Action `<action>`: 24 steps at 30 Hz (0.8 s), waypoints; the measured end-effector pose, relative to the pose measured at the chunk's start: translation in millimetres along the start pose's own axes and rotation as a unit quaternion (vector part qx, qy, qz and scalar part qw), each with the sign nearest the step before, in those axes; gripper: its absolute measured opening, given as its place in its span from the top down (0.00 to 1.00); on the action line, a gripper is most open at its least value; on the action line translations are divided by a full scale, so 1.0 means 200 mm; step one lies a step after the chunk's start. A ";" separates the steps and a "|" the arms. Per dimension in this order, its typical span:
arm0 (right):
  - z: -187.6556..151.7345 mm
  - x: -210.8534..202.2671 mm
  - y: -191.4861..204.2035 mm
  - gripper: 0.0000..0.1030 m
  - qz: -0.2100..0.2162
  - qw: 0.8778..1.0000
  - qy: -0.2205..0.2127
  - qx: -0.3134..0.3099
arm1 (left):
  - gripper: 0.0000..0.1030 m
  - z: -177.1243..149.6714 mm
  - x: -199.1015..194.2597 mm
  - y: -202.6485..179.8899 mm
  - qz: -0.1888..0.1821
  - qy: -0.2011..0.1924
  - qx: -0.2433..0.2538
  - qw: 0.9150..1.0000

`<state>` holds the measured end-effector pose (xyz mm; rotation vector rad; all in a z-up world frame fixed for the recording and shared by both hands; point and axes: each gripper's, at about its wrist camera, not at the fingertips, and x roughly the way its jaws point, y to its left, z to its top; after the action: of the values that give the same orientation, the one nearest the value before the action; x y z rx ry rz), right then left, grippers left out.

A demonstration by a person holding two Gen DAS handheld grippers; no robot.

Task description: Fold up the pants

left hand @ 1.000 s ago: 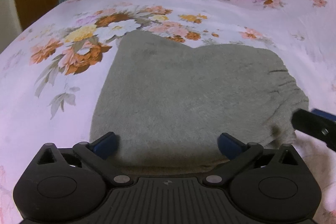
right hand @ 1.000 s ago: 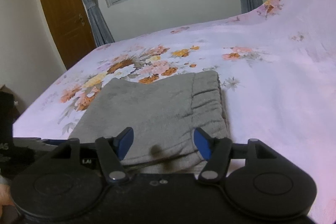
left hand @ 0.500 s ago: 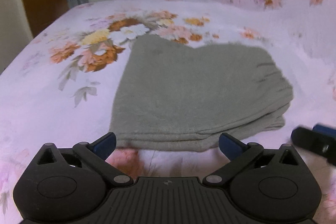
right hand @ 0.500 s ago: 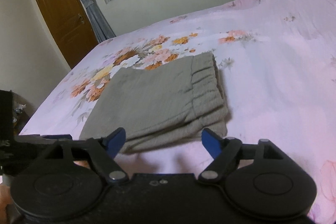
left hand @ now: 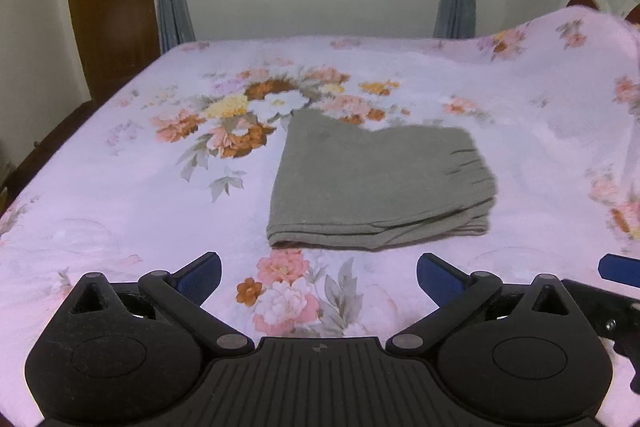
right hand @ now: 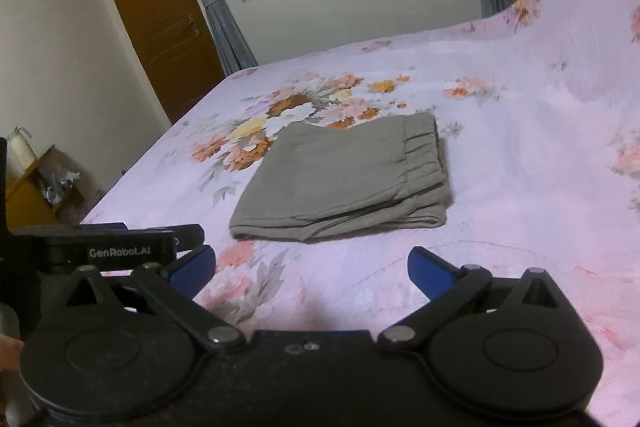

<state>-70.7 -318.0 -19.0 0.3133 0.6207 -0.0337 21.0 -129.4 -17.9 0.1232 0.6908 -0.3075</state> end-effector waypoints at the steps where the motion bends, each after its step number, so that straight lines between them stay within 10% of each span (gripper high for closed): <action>1: -0.01 -0.07 0.02 0.00 -0.004 1.000 -0.014 -0.004 | 0.00 -0.01 -0.06 0.01 0.000 -0.009 -0.002 1.000; 11: -0.10 -0.47 0.19 0.00 -0.065 0.990 -0.115 -0.045 | 0.00 -0.14 -0.49 0.00 0.016 -0.062 0.012 0.998; 24: -0.17 -0.57 0.22 0.00 -0.073 0.987 -0.135 -0.052 | 0.00 -0.19 -0.64 -0.07 0.005 -0.069 0.033 0.997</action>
<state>-177.6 -272.7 32.8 0.1583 0.3745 -0.1808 -99.1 -105.1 35.4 0.1675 0.5440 -0.3267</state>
